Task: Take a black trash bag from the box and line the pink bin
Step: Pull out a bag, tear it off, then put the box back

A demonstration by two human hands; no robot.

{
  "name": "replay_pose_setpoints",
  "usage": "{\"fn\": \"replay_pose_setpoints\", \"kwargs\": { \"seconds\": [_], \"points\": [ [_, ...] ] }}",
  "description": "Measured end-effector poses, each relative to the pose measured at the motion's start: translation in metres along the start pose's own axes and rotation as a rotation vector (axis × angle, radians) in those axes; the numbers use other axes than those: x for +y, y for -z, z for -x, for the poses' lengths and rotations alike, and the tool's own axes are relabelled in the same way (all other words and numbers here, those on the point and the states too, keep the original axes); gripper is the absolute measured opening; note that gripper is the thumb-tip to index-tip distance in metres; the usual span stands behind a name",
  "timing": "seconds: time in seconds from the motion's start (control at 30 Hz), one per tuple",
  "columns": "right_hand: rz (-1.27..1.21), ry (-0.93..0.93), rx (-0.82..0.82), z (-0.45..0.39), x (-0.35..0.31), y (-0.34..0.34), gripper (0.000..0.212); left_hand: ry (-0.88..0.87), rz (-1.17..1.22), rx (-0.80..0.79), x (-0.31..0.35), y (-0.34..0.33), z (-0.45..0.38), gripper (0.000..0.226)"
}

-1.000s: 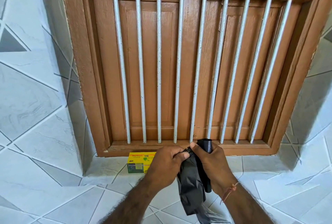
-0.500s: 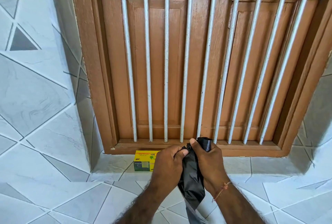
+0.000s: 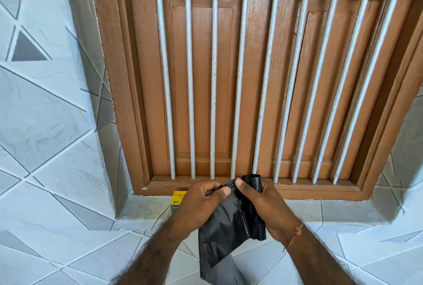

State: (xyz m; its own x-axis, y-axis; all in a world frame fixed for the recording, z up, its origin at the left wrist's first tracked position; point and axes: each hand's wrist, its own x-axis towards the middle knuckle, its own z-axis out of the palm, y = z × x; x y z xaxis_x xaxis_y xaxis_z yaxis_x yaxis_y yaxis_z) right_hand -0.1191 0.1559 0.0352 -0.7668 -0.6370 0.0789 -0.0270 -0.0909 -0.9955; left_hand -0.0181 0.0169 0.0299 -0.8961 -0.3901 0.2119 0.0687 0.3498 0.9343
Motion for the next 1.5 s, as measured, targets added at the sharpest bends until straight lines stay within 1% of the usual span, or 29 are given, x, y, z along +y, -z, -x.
{"fn": "replay_pose_setpoints", "kwargs": {
  "seconds": [0.07, 0.13, 0.2, 0.3, 0.4, 0.47, 0.53, 0.67, 0.77, 0.87, 1.0, 1.1, 1.2, 1.27, 1.33, 1.4, 1.47, 1.5],
  "points": [
    [0.06, -0.016, -0.04, -0.001, -0.001, 0.001, 0.026, -0.021, -0.025, -0.06, 0.001, 0.003, -0.002, 0.028],
    [0.086, -0.022, -0.058, -0.001, -0.002, 0.0, 0.028, -0.019, -0.087, -0.045, 0.002, 0.004, -0.004, 0.024],
    [0.066, -0.009, -0.034, -0.001, -0.002, -0.001, 0.026, -0.014, -0.107, -0.023, 0.003, 0.004, -0.006, 0.022],
    [0.063, 0.039, 0.013, -0.001, 0.0, -0.005, 0.02, 0.007, -0.103, -0.044, 0.005, 0.002, -0.006, 0.021],
    [0.069, 0.068, 0.011, 0.0, 0.002, -0.007, 0.018, 0.055, -0.043, -0.093, 0.008, 0.002, -0.006, 0.019],
    [0.053, 0.07, 0.0, 0.001, 0.002, -0.008, 0.017, 0.05, -0.027, -0.108, 0.008, 0.003, -0.006, 0.022],
    [0.034, 0.071, -0.009, 0.001, 0.0, -0.007, 0.017, 0.046, -0.066, -0.093, 0.007, 0.003, -0.006, 0.028],
    [-0.014, 0.074, 0.016, 0.002, 0.0, -0.01, 0.017, 0.003, -0.104, -0.038, 0.01, 0.0, -0.006, 0.024],
    [-0.086, 0.067, 0.037, 0.002, -0.002, -0.013, 0.014, -0.033, -0.15, -0.005, 0.011, -0.001, -0.006, 0.027],
    [-0.104, 0.05, 0.034, 0.002, -0.004, -0.014, 0.012, -0.054, -0.17, -0.017, 0.012, -0.001, -0.005, 0.028],
    [-0.127, 0.042, 0.047, 0.002, -0.009, -0.014, 0.003, -0.084, -0.241, -0.016, 0.016, 0.0, -0.004, 0.037],
    [-0.148, 0.03, 0.029, 0.005, -0.012, -0.014, 0.006, -0.106, -0.279, 0.041, 0.019, -0.001, -0.003, 0.029],
    [-0.213, 0.038, 0.053, 0.007, -0.013, -0.017, 0.009, -0.135, -0.308, 0.099, 0.021, -0.005, -0.001, 0.03],
    [-0.261, 0.032, 0.064, 0.009, -0.012, -0.021, 0.009, -0.144, -0.288, 0.163, 0.023, -0.012, 0.001, 0.032],
    [-0.3, -0.002, 0.087, 0.007, -0.013, -0.024, 0.009, -0.149, -0.245, 0.235, 0.024, -0.017, 0.003, 0.029],
    [-0.379, -0.063, 0.192, -0.001, -0.016, -0.015, 0.01, -0.165, -0.243, 0.31, 0.022, -0.018, 0.007, 0.03],
    [-0.454, -0.094, 0.311, -0.012, -0.02, 0.007, 0.011, -0.139, -0.246, 0.387, 0.016, -0.016, 0.012, 0.029],
    [-0.476, -0.097, 0.317, -0.016, -0.023, 0.018, 0.013, -0.108, -0.229, 0.411, 0.013, -0.014, 0.014, 0.027]
  ]
}}
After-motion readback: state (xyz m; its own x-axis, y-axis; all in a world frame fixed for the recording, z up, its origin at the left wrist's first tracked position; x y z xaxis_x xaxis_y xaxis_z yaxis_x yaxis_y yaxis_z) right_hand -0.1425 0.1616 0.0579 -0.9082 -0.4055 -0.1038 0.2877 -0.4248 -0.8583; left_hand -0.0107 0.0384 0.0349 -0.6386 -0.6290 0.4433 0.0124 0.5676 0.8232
